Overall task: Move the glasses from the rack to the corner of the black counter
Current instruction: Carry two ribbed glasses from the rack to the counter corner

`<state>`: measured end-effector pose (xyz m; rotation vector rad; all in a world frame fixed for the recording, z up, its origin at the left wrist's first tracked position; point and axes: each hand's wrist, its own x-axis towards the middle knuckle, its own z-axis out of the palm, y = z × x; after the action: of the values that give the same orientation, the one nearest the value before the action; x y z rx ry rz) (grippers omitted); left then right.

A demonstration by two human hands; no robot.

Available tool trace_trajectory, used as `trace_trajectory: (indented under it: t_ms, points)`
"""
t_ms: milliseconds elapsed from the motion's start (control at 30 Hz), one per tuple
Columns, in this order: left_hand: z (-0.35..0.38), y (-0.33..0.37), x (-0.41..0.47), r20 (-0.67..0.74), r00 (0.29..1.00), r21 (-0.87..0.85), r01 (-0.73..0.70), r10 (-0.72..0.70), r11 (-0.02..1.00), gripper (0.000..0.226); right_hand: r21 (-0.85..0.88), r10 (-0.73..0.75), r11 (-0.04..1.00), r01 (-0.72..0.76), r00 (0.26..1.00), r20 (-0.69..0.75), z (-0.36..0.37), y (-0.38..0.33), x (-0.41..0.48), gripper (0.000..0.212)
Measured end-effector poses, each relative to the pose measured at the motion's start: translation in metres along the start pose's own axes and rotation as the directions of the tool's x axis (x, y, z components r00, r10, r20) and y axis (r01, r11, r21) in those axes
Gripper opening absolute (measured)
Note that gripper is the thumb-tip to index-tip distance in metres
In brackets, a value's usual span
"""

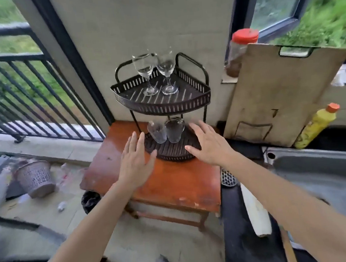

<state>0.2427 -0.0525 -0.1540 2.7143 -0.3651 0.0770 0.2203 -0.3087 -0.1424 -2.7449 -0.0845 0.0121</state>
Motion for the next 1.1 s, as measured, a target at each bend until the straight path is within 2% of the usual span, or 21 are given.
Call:
trace_trajectory:
  t_ms: [167,267,367,500,567,667,767,900,1000,1100]
  points:
    - [0.026,-0.049,0.052,0.069,0.994,-0.083,-0.075,0.081,0.994,0.072,0.073,0.156,0.985,-0.154,0.988,-0.021,0.041,-0.014,0.039,0.078]
    - [0.062,-0.071,0.076,0.118,0.99,-0.155,-0.065,0.084,0.986,0.073,0.165,0.262,0.953,-0.255,0.965,-0.021,0.083,-0.005,0.064,0.083]
    - [0.066,-0.075,0.086,0.069,0.993,-0.198,-0.085,0.1,0.976,0.074,0.241,0.266,0.939,-0.247,0.963,-0.05,0.091,-0.004,0.071,0.087]
    - [0.114,-0.1,0.101,0.141,0.99,-0.302,0.036,0.007,0.953,0.081,0.382,0.292,0.882,-0.274,0.956,0.013,0.141,0.018,0.093,0.095]
    - [0.125,-0.104,0.113,0.135,0.991,-0.337,0.055,-0.01,0.94,0.088,0.44,0.326,0.851,-0.286,0.945,-0.017,0.152,0.025,0.107,0.101]
    - [0.132,-0.105,0.137,0.088,0.996,-0.335,0.002,0.029,0.942,0.1,0.477,0.372,0.833,-0.281,0.922,-0.106,0.158,0.033,0.128,0.111]
    - [0.137,-0.106,0.159,0.041,0.996,-0.251,-0.064,0.076,0.966,0.108,0.393,0.332,0.886,-0.247,0.929,-0.165,0.151,0.042,0.147,0.118]
    - [0.132,-0.102,0.18,0.089,0.974,-0.267,-0.177,0.207,0.947,0.105,0.262,0.193,0.949,-0.179,0.981,-0.032,0.131,0.052,0.176,0.126]
    - [0.118,-0.098,0.195,0.121,0.961,-0.276,-0.207,0.248,0.938,0.092,0.291,0.135,0.942,-0.167,0.983,0.125,0.121,0.056,0.194,0.12]
    - [0.108,-0.096,0.197,0.12,0.971,-0.22,-0.176,0.206,0.959,0.096,0.225,0.108,0.965,-0.134,0.987,0.121,0.115,0.05,0.195,0.107]
